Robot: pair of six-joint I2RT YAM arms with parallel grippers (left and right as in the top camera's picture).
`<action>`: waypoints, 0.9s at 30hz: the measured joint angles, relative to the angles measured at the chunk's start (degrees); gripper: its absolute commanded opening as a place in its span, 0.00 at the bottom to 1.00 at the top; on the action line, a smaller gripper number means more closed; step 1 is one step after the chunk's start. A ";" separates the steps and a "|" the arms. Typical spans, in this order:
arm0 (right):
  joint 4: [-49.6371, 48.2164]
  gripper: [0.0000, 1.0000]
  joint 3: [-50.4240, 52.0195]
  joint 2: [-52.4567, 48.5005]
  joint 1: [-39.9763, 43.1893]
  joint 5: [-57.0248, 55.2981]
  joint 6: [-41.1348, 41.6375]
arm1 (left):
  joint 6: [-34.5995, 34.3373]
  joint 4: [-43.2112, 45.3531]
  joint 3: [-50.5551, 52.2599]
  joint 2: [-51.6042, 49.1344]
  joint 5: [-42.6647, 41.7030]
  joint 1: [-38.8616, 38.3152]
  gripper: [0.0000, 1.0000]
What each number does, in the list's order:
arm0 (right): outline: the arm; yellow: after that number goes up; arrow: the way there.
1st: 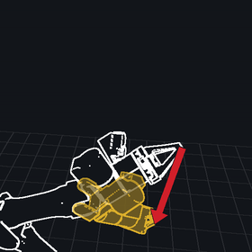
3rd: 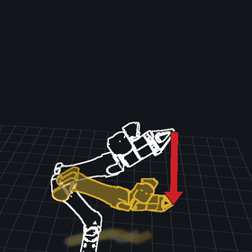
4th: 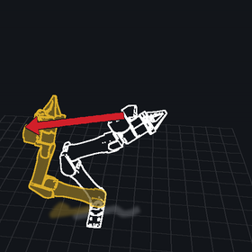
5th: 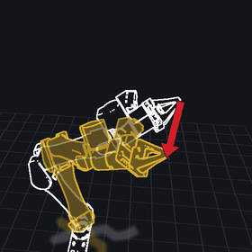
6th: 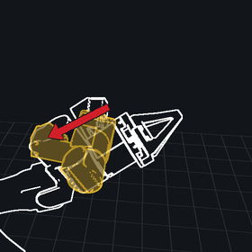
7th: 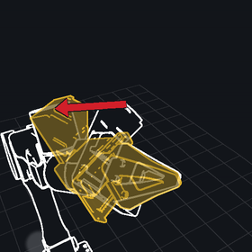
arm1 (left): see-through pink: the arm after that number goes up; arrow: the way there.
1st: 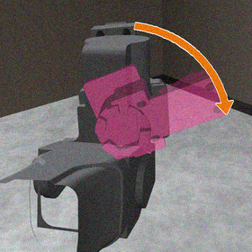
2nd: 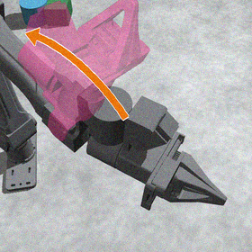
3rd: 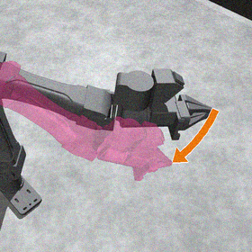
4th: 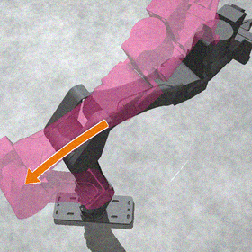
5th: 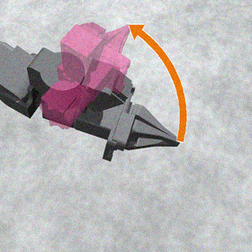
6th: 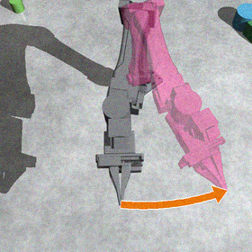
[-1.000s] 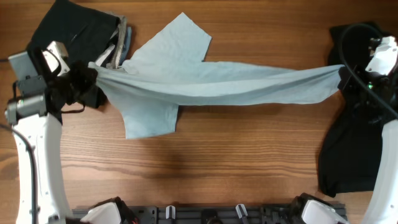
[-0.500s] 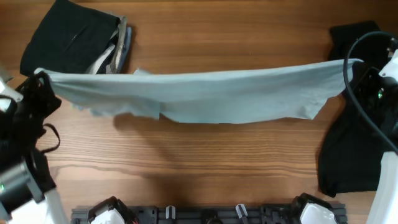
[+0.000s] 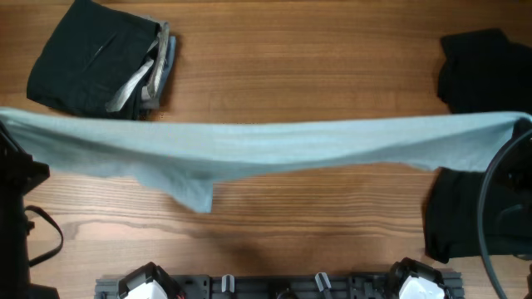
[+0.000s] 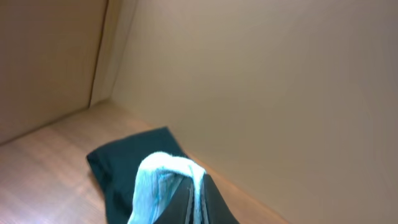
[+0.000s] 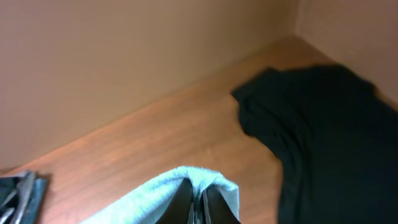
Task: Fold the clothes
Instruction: 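Lift the T-shirt with both grippers, stretching it between them, then lay the lifted T-shirt down folded in half and release both grippers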
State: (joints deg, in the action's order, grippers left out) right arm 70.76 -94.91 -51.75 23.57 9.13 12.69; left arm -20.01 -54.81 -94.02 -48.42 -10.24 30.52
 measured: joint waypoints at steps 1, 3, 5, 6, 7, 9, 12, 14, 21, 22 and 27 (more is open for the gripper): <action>1.14 0.04 -0.11 -0.35 0.00 -0.96 0.57 | 0.02 -1.40 -0.13 -0.35 0.09 0.00 0.04; 3.41 0.05 -0.20 -2.89 0.00 -2.08 1.22 | 0.22 -3.80 -0.15 -2.51 -0.61 0.00 0.04; 3.85 0.05 -0.28 -6.47 0.00 -1.97 1.33 | 0.42 -3.93 -0.20 -7.56 -4.39 -0.04 0.04; 3.89 0.05 -0.33 -9.05 0.00 -1.66 1.40 | 0.46 -3.10 -0.22 -10.12 -6.25 -0.44 0.04; 3.76 0.05 -0.33 -11.93 0.00 -1.27 1.42 | 0.87 -2.01 -0.24 -13.07 -7.89 -1.44 0.04; 3.02 0.06 -0.33 -18.71 0.00 -0.17 1.44 | 2.47 0.15 -0.17 -20.41 -10.64 -4.94 0.04; 0.33 0.06 -0.26 -28.11 -0.04 2.36 1.14 | 5.79 4.20 -0.11 -32.37 -11.23 -13.27 0.04; -1.97 0.06 -0.26 -33.11 -0.04 4.59 0.26 | 6.75 7.04 -0.11 -38.97 -10.34 -17.40 0.04; -13.40 0.63 -0.26 -51.78 -0.76 11.72 -4.22 | 9.29 20.85 -0.02 -59.84 -6.08 -26.69 0.47; -14.25 0.66 -0.24 -53.44 -1.14 12.33 -4.85 | 9.53 21.07 -0.02 -61.79 -5.57 -27.19 0.51; -14.53 0.69 -0.15 -54.53 -0.26 13.46 -5.70 | 10.03 18.62 -0.02 -64.50 -4.37 -26.05 0.69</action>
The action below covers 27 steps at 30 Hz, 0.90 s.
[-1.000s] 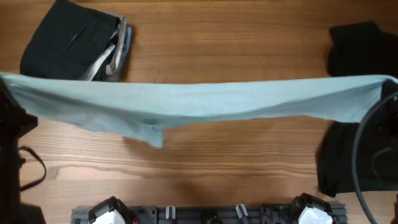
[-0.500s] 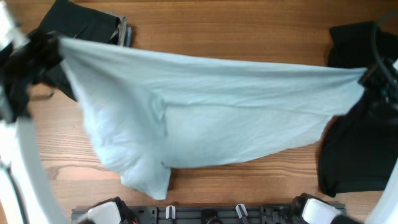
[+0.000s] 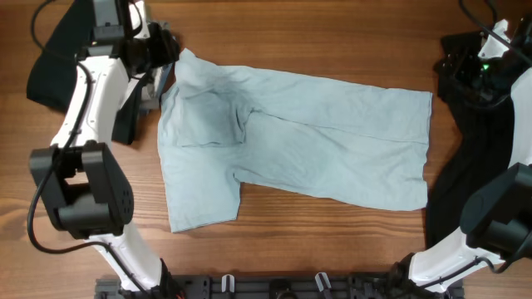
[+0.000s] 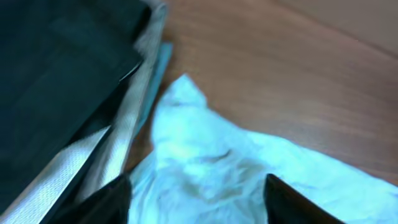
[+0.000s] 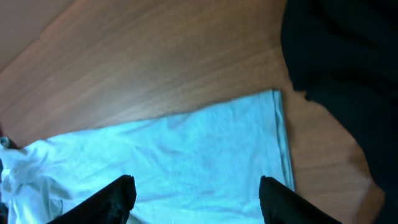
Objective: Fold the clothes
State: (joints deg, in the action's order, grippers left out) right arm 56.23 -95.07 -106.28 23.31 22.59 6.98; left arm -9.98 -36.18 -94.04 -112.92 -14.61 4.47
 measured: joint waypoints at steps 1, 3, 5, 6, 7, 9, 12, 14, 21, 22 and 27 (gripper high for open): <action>1.42 0.69 0.00 0.11 0.35 0.11 -0.35 | 0.04 -1.84 0.00 0.46 0.09 0.63 0.69; 5.27 0.68 0.00 0.76 1.18 0.15 -1.55 | 0.09 -6.08 0.00 2.10 0.31 2.12 0.68; 9.92 0.68 -0.02 1.68 1.22 0.37 -3.23 | 0.72 -12.35 0.00 5.35 0.66 3.26 0.62; 12.81 0.68 0.00 2.12 1.22 0.50 -4.15 | 1.66 -17.20 -0.07 7.50 0.83 3.45 0.59; 14.53 0.68 0.00 2.49 1.18 0.55 -4.94 | 2.69 -20.65 -0.15 9.20 0.87 3.48 0.56; 18.14 0.69 0.00 4.22 1.16 0.55 -6.64 | 4.22 -30.60 -0.44 12.00 2.08 3.41 0.52; 20.09 0.72 0.00 8.76 1.18 0.52 -7.06 | 5.16 -38.49 -0.35 12.44 3.91 3.43 0.56; 21.18 0.74 0.00 12.94 1.16 0.55 -6.21 | 5.29 -41.18 0.57 12.44 4.66 3.43 0.60; 16.13 0.68 11.41 17.66 1.16 -0.85 -1.60 | 4.07 -30.32 15.72 12.37 5.53 3.43 0.63; 14.38 0.70 14.73 17.33 1.16 -0.98 -1.16 | 3.65 -29.16 18.56 12.31 5.64 3.43 0.63; 7.63 0.72 29.75 16.81 1.16 -1.44 0.09 | -0.52 -21.51 31.34 12.09 5.86 3.43 0.65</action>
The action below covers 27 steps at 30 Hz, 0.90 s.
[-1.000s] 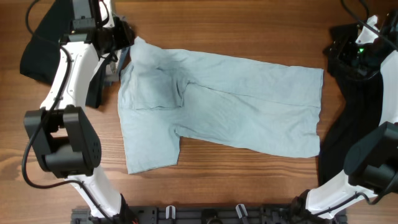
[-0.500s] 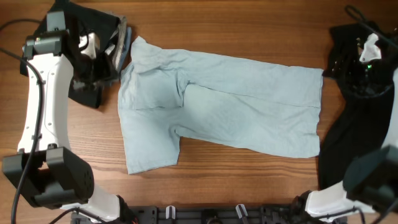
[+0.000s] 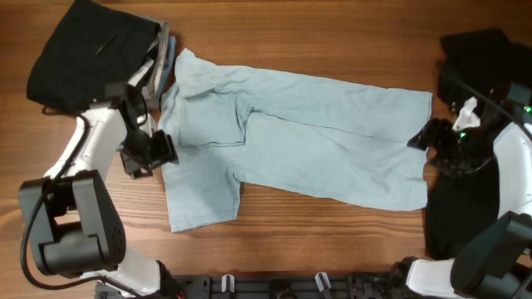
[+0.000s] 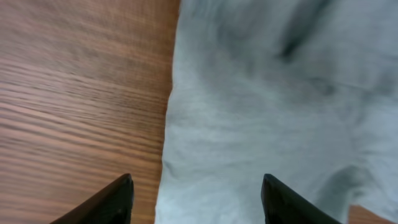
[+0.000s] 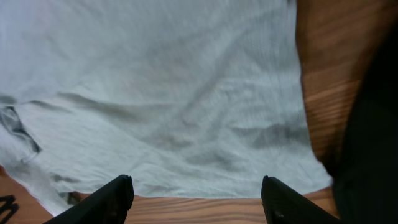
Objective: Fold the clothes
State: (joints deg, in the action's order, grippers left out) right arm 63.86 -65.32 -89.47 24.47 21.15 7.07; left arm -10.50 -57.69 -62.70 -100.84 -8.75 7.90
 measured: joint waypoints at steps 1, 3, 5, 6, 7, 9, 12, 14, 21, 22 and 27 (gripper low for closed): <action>-0.42 0.72 1.38 0.00 0.00 0.02 0.04 | -1.01 0.90 1.90 -0.02 0.00 0.00 0.64; -1.27 0.73 3.67 0.00 -0.04 0.00 0.26 | -2.45 2.21 3.93 -0.02 -0.02 0.00 0.60; -2.38 0.74 4.87 0.00 -0.04 0.00 0.44 | -3.58 3.43 6.97 -0.09 -0.02 0.00 0.56; -3.17 0.75 5.68 0.00 -0.04 0.00 0.68 | -4.22 4.31 8.33 -0.09 0.00 0.00 0.52; -3.67 0.75 6.34 0.00 -0.04 0.00 0.87 | -4.83 4.87 8.98 0.42 0.11 0.00 0.39; -5.20 0.75 7.74 0.00 -0.04 0.00 1.44 | -5.66 6.29 10.25 1.42 0.37 0.13 0.13; -6.58 0.75 9.40 0.00 -0.04 0.00 1.90 | -6.29 7.04 11.91 2.40 -0.68 0.52 0.04; -6.80 0.75 9.81 0.00 -0.04 0.00 1.92 | -6.56 6.05 12.24 2.25 -3.13 0.52 0.04; -7.13 0.79 9.84 0.00 -0.04 0.00 1.95 | -6.27 -7.61 12.70 0.74 -8.33 0.42 0.04; -6.78 0.80 9.86 0.00 -0.04 -0.02 1.95 | -6.16 -8.11 12.70 1.44 -8.76 0.42 0.04; -10.27 0.81 13.99 0.07 -0.04 -0.44 6.84 | -5.97 -7.52 12.68 12.92 -9.73 3.56 0.45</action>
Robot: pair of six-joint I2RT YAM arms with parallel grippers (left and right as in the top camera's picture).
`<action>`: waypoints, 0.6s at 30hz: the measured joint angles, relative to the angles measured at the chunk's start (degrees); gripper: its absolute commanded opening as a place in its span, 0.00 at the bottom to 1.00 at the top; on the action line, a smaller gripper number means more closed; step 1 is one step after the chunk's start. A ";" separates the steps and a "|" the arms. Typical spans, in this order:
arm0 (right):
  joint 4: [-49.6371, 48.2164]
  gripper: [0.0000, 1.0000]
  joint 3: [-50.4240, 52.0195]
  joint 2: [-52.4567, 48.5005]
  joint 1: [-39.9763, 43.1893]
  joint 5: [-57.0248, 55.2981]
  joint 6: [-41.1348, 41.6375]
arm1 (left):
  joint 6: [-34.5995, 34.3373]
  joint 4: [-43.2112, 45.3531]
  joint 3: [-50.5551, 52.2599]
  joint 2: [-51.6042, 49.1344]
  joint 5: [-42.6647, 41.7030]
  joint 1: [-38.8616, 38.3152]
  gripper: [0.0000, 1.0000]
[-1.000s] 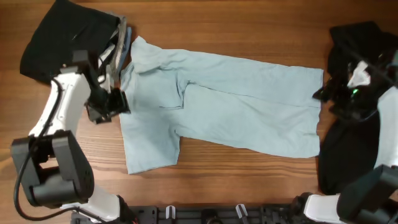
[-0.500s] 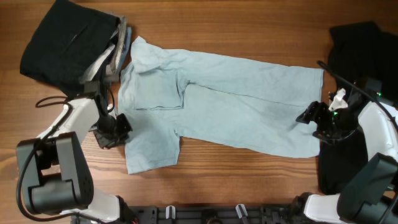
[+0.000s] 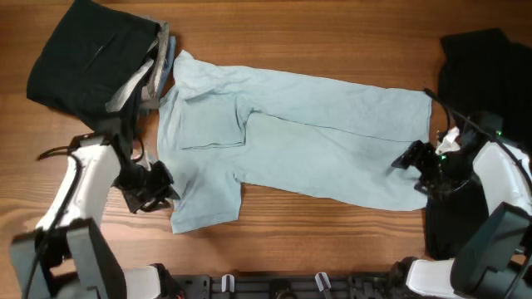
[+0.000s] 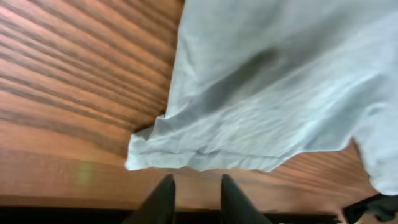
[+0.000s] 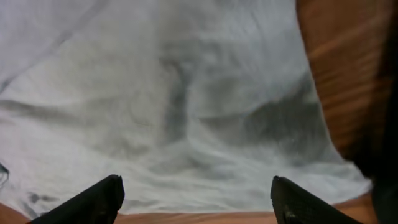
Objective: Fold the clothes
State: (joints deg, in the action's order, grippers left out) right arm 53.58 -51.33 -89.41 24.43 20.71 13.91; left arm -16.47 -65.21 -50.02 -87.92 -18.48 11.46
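Observation:
A light blue T-shirt (image 3: 316, 133) lies spread flat across the wooden table (image 3: 332, 249), collar end at the left. My left gripper (image 3: 156, 196) sits low at the shirt's near-left corner. In the left wrist view the left gripper (image 4: 194, 198) stands open a narrow way over bare wood, just short of the shirt's edge (image 4: 186, 155). My right gripper (image 3: 406, 164) hovers over the shirt's right hem. The right wrist view shows its fingers (image 5: 93, 202) spread wide above the cloth (image 5: 186, 93), nothing between them.
A stack of folded dark clothes (image 3: 91, 58) sits at the far left corner, touching the shirt's collar end. Loose black garments (image 3: 482, 66) lie along the right side, beside the hem. The arm bases line the table's front edge.
My left gripper moved from beside the shirt's left edge toward the front, to its near-left corner, and its jaws stand closer together. My right gripper shifted slightly inward over the right hem.
Both grippers were shut on the shirt, holding it stretched in the air. Then the shirt lay flat with both grippers open at its far corners. Both then stood further down the shirt's sides, and now near its front corners.

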 measured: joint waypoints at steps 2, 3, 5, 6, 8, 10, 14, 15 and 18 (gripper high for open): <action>-2.05 0.81 3.15 0.02 0.00 -0.35 2.51 | 0.15 0.94 -0.02 0.76 -0.07 0.72 0.48; -5.49 0.80 5.97 0.04 0.00 -1.79 5.07 | 0.04 2.40 -0.02 0.76 -0.11 0.72 0.49; -7.15 0.73 9.07 0.11 0.02 -3.65 8.26 | 0.00 3.78 -0.07 0.76 -0.09 0.72 0.52; -8.46 0.67 9.60 0.83 0.00 -4.28 9.60 | 0.04 4.15 -0.07 0.76 -0.11 0.72 0.52; -9.55 0.13 10.40 1.44 0.04 -5.35 12.00 | 0.04 4.83 -0.07 0.76 -0.11 0.72 0.53; -10.51 0.04 10.80 1.51 0.11 -6.71 13.18 | 0.04 4.85 -0.07 0.76 -0.11 0.72 0.53; -4.92 0.04 9.46 0.68 0.59 -9.99 13.05 | 0.04 4.24 -0.07 0.76 -0.11 0.72 0.52; -2.10 0.04 7.96 0.57 1.20 -11.96 12.81 | 0.04 3.69 -0.07 0.76 -0.11 0.72 0.52; 3.26 0.04 2.34 0.50 3.52 -16.17 12.41 | 0.04 3.56 -0.07 0.76 -0.09 0.72 0.52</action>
State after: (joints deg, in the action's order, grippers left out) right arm 56.84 -48.99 -88.90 27.94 4.54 26.33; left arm -16.43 -61.65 -50.09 -87.15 -18.57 12.19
